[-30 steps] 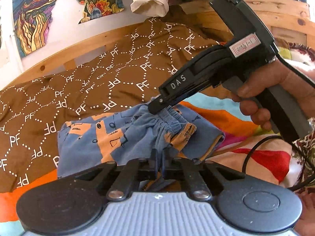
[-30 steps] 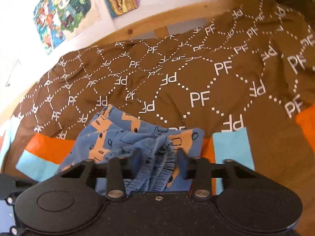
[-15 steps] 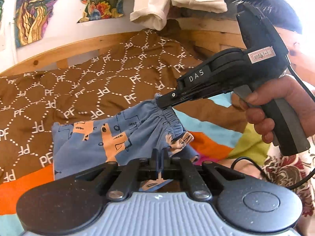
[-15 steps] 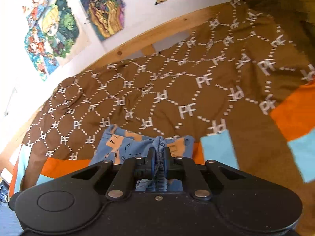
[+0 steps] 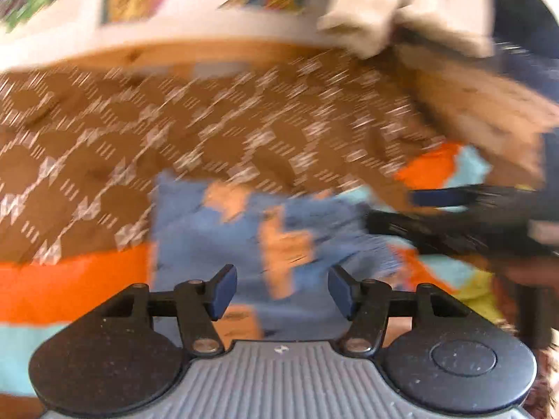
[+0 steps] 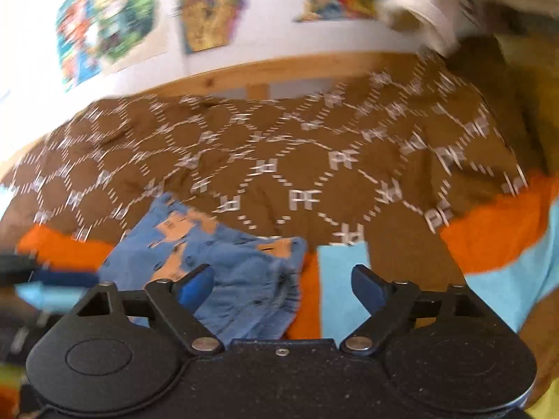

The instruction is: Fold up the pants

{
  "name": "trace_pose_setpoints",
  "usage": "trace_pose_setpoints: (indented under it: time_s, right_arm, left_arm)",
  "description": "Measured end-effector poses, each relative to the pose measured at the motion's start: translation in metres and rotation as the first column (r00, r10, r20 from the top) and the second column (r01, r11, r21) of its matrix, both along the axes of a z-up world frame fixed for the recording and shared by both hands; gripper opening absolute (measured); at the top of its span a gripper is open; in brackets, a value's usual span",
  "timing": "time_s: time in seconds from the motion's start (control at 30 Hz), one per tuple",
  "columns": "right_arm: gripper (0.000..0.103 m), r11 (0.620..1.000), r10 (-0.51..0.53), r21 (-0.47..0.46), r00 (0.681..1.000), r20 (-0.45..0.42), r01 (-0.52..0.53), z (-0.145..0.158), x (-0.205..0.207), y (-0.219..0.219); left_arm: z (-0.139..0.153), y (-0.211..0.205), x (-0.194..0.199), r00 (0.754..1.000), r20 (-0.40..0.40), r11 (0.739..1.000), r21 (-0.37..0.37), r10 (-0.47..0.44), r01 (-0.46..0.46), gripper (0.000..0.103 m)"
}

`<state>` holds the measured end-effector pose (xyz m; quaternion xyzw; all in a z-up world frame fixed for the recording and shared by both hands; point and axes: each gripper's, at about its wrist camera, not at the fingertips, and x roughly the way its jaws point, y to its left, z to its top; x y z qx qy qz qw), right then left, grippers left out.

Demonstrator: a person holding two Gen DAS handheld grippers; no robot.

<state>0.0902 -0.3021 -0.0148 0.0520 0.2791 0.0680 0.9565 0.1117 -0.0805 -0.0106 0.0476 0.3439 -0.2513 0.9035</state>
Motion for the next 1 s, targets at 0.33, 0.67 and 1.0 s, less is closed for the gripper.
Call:
trace_pose_setpoints:
  time_s: [0.33,0.67,1.0]
  right_arm:
    - [0.102,0.958,0.093,-0.267,0.994,-0.050,-0.103,-0.026,-0.031,0.019]
    - [0.102,0.970,0.092,-0.232,0.994,0.064,-0.074,0.010,0.010,0.017]
    - [0.102,0.968,0.062,-0.241,0.998,-0.019,-0.065,-0.033,0.069,0.010]
  left_arm:
    - [-0.025,0.040,0.012,0.971,-0.159,0.978,0.143,0.176,-0.153,0.074]
    - [0.019,0.023,0.053,0.986,0.002,0.983,0.083,0.166,-0.165,0.089]
    - [-0.029,-0.022,0.138,0.987,0.069,0.946,0.282,0.146,-0.159,0.090]
